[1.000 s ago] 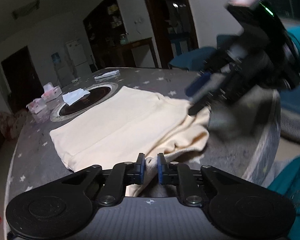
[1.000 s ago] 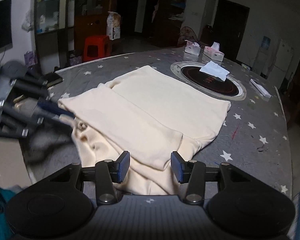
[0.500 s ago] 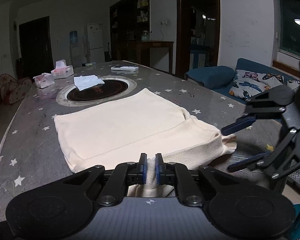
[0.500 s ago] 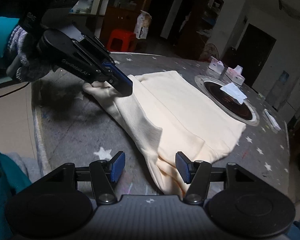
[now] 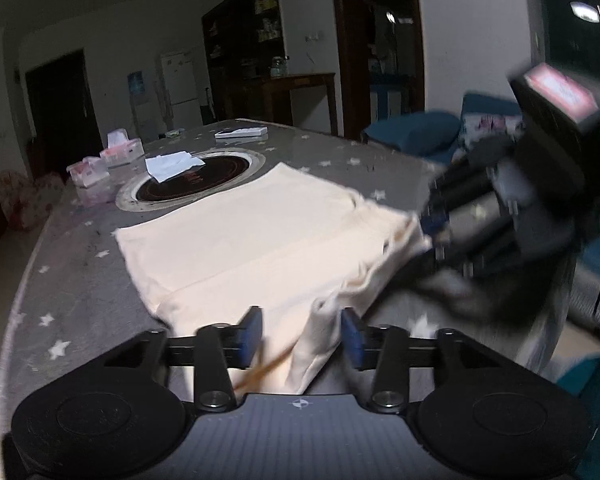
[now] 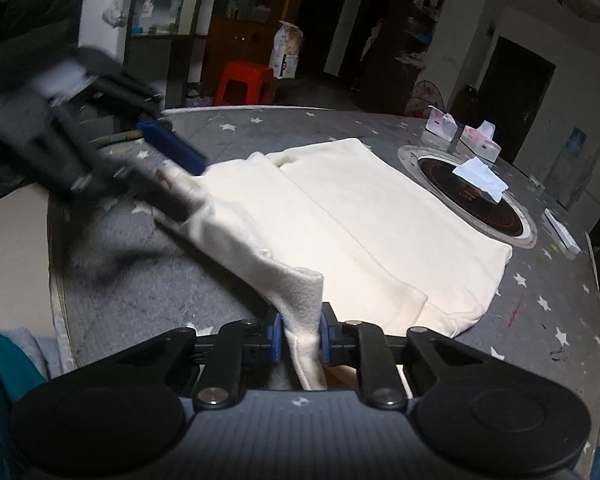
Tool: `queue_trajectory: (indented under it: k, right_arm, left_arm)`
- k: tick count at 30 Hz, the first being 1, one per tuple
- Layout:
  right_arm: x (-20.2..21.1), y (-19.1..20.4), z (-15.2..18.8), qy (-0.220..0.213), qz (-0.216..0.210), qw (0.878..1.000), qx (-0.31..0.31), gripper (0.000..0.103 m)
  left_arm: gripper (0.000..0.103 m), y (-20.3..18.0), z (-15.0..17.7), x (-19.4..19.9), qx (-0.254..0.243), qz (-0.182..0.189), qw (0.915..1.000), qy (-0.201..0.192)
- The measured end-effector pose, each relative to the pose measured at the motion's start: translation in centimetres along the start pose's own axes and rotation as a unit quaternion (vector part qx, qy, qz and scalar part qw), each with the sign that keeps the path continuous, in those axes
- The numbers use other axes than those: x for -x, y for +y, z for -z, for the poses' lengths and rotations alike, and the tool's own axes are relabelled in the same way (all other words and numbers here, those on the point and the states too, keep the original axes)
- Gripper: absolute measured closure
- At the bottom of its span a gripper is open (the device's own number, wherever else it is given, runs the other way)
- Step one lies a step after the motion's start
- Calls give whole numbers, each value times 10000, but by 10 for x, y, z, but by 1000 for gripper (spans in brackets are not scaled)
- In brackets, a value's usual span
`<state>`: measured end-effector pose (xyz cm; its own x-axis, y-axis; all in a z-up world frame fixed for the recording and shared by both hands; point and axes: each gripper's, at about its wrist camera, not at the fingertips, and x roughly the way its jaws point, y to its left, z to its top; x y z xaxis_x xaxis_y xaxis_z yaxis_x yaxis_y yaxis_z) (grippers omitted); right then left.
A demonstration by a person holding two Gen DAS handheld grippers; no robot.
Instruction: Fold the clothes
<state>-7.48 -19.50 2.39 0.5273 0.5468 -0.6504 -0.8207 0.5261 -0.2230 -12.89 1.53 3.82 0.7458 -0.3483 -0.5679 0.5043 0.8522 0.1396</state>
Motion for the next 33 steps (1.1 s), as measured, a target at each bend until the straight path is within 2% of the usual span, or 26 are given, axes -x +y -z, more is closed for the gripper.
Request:
queue_trajectory:
  k: [6,10,13,18,25,33]
  right_arm:
    - [3,-3,-5,-47,32,9999,-95,87]
    - [4,-2,-7,-82,78,9999,-98,87]
    - [5,-1,-7,-89,117,9998,-123,88]
    - [6,2,-6,-149,168,9996,-167,91]
    - [24,3,-7,-382,215,9989,-173,93]
    - [73,17,-4,-427,-45,9991,-55,94]
  left_arm:
    - [54,-9,14,-3,-692,-271,9971,160]
    - [55,-10,20,-11,-965,-423,9942,205]
    - [66,-12,24,-11,-1120,-405,9928,164]
    - [94,-10,24,-8,-1015,-337,9942,149]
    - [97,-9,17,6,-887,-145,9960,-19]
    - [98,-22,8,55,-793,228,9963,-243]
